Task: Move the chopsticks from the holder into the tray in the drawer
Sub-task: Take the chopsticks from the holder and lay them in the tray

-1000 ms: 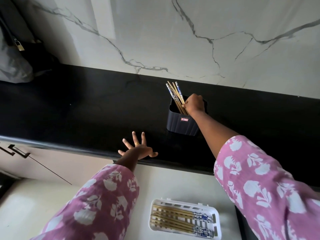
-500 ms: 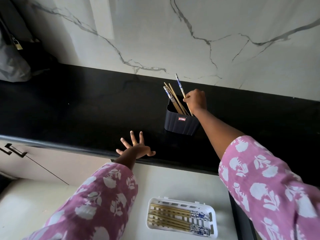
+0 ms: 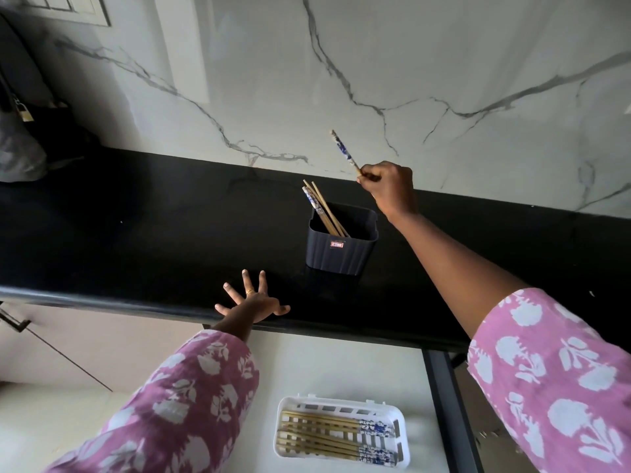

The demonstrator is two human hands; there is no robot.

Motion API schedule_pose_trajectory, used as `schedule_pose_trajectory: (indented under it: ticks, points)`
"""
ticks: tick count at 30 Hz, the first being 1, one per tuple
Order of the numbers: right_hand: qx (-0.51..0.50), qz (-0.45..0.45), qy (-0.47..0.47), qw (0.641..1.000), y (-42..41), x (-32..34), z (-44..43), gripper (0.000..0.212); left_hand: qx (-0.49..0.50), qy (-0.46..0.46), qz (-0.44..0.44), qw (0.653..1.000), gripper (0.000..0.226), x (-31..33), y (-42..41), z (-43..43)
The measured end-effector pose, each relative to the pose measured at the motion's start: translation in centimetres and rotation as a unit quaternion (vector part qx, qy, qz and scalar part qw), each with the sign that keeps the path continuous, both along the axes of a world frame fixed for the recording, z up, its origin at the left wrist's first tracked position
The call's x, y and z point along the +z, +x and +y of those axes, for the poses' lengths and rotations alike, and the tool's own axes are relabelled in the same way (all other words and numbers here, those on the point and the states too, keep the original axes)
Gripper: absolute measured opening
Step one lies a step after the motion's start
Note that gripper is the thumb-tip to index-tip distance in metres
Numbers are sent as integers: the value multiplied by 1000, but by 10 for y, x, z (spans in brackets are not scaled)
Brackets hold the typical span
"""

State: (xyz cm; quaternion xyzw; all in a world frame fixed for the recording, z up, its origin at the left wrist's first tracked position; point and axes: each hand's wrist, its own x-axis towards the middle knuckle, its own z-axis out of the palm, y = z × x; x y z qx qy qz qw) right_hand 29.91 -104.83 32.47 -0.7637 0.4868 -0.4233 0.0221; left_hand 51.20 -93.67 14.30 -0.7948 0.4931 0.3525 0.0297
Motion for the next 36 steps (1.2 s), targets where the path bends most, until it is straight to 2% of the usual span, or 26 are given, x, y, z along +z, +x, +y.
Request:
schedule_pose_trajectory:
  ticks: [6, 10, 13, 15, 17, 20, 22, 24, 25, 27, 29, 30, 32, 36]
  points:
    - [74, 116, -72, 988, -20, 3, 30, 20, -5, -32, -8, 999, 95, -2, -1, 10]
    - [112, 221, -182, 952, -28, -5, 55, 11, -11, -20, -24, 999, 92, 0, 2, 11]
    - [147, 275, -269, 911, -27, -15, 69, 6, 2, -34, -15, 999, 75, 20, -2, 3]
    - [152, 284, -306, 896, -26, -22, 79, 8, 5, -114, 21, 993, 59, 37, -5, -5]
    - [144, 278, -324, 893, -23, -27, 87, 11, -13, -243, 76, 967, 56, 56, -9, -10]
    - [133, 268, -334, 894, -18, -31, 102, 10, -86, -416, 184, 886, 58, 88, -20, -4]
    - [117, 251, -332, 902, -15, -30, 109, 9, -126, -469, 188, 853, 54, 104, -30, 0]
    - [96, 235, -329, 909, -13, -28, 116, 5, -122, -491, 200, 839, 47, 116, -39, 2]
    - [93, 234, -332, 909, -13, -27, 119, 5, -105, -488, 229, 836, 43, 120, -45, 3]
    - [108, 247, -347, 898, -14, -25, 124, 6, -32, -437, 357, 825, 33, 130, -54, 2]
    - [140, 275, -370, 876, -17, -22, 128, 10, 41, -341, 526, 778, 34, 143, -61, 2]
    - [160, 290, -378, 864, -19, -20, 131, 11, 55, -292, 578, 760, 36, 150, -63, 2]
    - [199, 324, -387, 840, -22, -17, 134, 12, 43, -233, 595, 768, 38, 164, -65, 1]
    - [258, 383, -379, 802, -26, -16, 142, 11, -20, -217, 556, 802, 25, 181, -70, 1]
